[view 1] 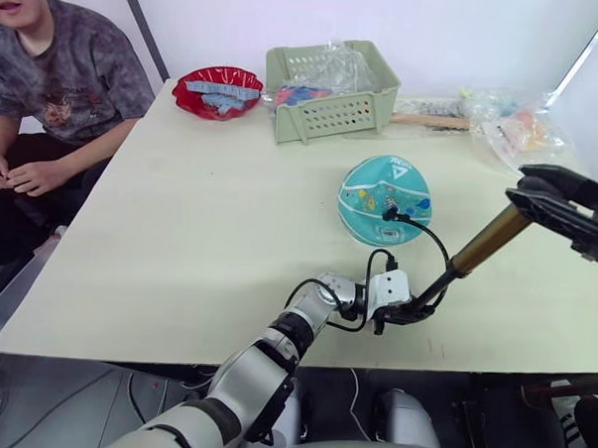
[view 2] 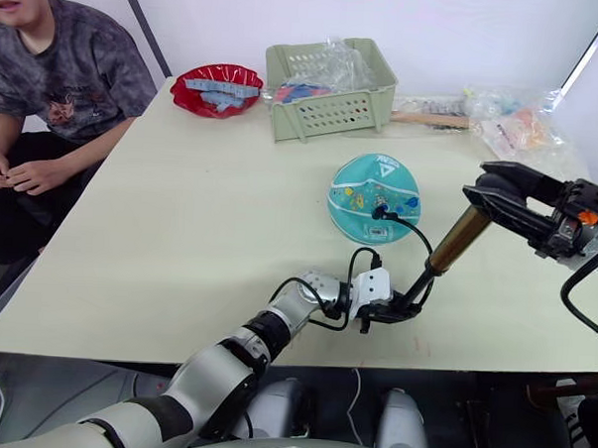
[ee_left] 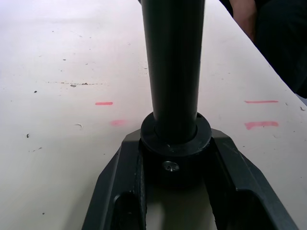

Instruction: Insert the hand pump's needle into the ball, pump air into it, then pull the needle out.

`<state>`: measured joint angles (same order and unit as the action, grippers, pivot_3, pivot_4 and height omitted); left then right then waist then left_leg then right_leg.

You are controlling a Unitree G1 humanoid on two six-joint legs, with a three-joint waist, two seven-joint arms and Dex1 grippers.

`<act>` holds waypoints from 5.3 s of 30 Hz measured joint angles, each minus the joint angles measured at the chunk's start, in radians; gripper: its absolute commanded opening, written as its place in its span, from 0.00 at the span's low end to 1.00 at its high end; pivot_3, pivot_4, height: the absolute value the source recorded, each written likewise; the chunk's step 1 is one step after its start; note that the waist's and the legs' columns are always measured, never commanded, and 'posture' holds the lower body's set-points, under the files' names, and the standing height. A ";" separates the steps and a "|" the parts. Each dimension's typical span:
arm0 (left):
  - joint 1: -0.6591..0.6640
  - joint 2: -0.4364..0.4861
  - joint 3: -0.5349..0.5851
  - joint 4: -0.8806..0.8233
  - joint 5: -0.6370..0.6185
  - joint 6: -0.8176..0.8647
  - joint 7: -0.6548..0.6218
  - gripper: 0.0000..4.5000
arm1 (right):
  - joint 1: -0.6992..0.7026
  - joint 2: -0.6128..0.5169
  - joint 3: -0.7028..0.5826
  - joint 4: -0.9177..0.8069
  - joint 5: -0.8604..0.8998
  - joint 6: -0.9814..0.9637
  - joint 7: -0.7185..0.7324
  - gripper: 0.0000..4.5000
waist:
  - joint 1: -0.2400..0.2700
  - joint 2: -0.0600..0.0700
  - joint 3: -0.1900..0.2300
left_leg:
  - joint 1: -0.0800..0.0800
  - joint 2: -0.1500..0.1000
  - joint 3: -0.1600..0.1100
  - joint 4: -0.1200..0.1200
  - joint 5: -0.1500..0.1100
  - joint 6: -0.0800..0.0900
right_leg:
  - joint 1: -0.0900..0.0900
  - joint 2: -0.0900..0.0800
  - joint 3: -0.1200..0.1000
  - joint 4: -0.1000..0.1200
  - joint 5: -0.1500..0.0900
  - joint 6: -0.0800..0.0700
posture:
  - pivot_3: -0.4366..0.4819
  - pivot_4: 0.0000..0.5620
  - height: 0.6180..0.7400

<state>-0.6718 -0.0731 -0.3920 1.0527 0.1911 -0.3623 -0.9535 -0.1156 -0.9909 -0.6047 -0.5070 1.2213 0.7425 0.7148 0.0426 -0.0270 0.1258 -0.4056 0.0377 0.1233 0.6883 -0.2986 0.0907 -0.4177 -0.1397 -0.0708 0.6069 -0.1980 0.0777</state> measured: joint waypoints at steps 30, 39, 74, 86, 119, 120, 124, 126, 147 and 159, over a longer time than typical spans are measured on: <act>0.005 0.005 0.000 0.009 0.003 -0.010 0.036 0.25 | 0.254 0.289 0.464 -0.067 -0.594 -0.336 -0.045 0.38 | -0.001 0.000 -0.012 | -0.007 0.006 -0.003 0.012 0.000 -0.001 | -0.011 -0.001 -0.014 0.001 0.014 -0.002 | 0.48 0.27 1.00; 0.003 -0.005 0.004 0.024 0.003 -0.016 0.043 0.25 | 0.254 0.340 0.472 -0.073 -0.626 -0.357 -0.059 0.38 | 0.002 0.000 -0.015 | -0.008 0.006 -0.007 0.013 0.000 -0.001 | -0.010 -0.002 -0.019 0.000 0.014 -0.002 | 0.48 0.27 1.00; -0.021 -0.047 0.008 0.061 0.011 -0.022 0.060 0.25 | 0.112 0.077 0.140 -0.100 -0.191 -0.059 -0.048 0.38 | 0.023 0.008 -0.002 | -0.014 0.003 -0.017 0.016 0.000 -0.001 | -0.007 -0.003 -0.029 -0.001 0.013 -0.001 | 0.48 0.27 1.00; -0.022 -0.044 0.011 0.073 0.013 -0.025 0.064 0.25 | 0.266 0.302 0.464 -0.066 -0.618 -0.366 -0.076 0.38 | 0.017 0.007 -0.006 | -0.010 0.004 -0.017 0.016 0.000 -0.001 | -0.003 -0.003 -0.029 -0.001 0.012 0.000 | 0.48 0.27 1.00; -0.031 -0.050 0.026 0.067 0.015 -0.042 0.034 0.25 | -0.038 -0.058 0.005 -0.016 0.022 0.093 -0.087 0.38 | 0.011 0.014 0.010 | -0.021 -0.001 -0.021 0.017 0.000 -0.001 | -0.008 -0.008 -0.035 -0.002 0.014 -0.002 | 0.48 0.27 1.00; -0.030 -0.048 0.026 0.067 0.021 -0.041 0.036 0.25 | 0.011 -0.007 0.028 -0.047 -0.030 0.055 -0.086 0.38 | 0.008 0.012 0.007 | -0.020 0.000 -0.022 0.017 0.000 -0.001 | -0.007 -0.007 -0.036 -0.002 0.014 -0.002 | 0.48 0.27 1.00; -0.026 -0.046 0.027 0.068 0.024 -0.040 0.043 0.25 | 0.085 0.066 0.114 -0.087 -0.133 -0.015 -0.078 0.38 | -0.004 0.012 0.006 | -0.013 0.000 -0.024 0.016 0.000 -0.001 | 0.002 -0.007 -0.038 -0.004 0.013 -0.001 | 0.48 0.27 1.00; -0.023 -0.045 0.027 0.068 0.025 -0.040 0.043 0.25 | 0.123 0.093 0.173 -0.101 -0.205 -0.065 -0.063 0.38 | -0.007 0.011 0.005 | -0.011 0.000 -0.025 0.015 0.000 -0.001 | 0.003 -0.007 -0.039 -0.004 0.010 0.002 | 0.48 0.27 1.00; -0.014 -0.033 0.030 0.067 0.031 -0.039 0.042 0.25 | 0.197 0.268 0.407 -0.016 -0.530 -0.286 -0.032 0.38 | 0.001 0.012 -0.006 | -0.010 0.009 -0.045 0.015 0.002 -0.008 | 0.005 0.004 -0.053 0.003 0.004 -0.016 | 0.48 0.27 1.00; -0.021 -0.037 0.030 0.065 0.022 -0.047 0.039 0.25 | -0.020 -0.002 0.059 -0.005 -0.063 0.017 -0.022 0.38 | 0.013 0.025 0.008 | -0.014 0.006 -0.051 0.015 0.004 -0.010 | 0.005 0.004 -0.058 0.003 0.003 -0.018 | 0.48 0.27 1.00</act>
<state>-0.6924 -0.1103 -0.3616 1.1181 0.2132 -0.4095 -0.9142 -0.1352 -0.9933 -0.5458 -0.5118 1.1582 0.7599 0.6930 0.0552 -0.0024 0.1341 -0.4195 0.0436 0.0727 0.7030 -0.2950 0.0810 -0.4126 -0.1357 -0.1290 0.6102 -0.1953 0.0598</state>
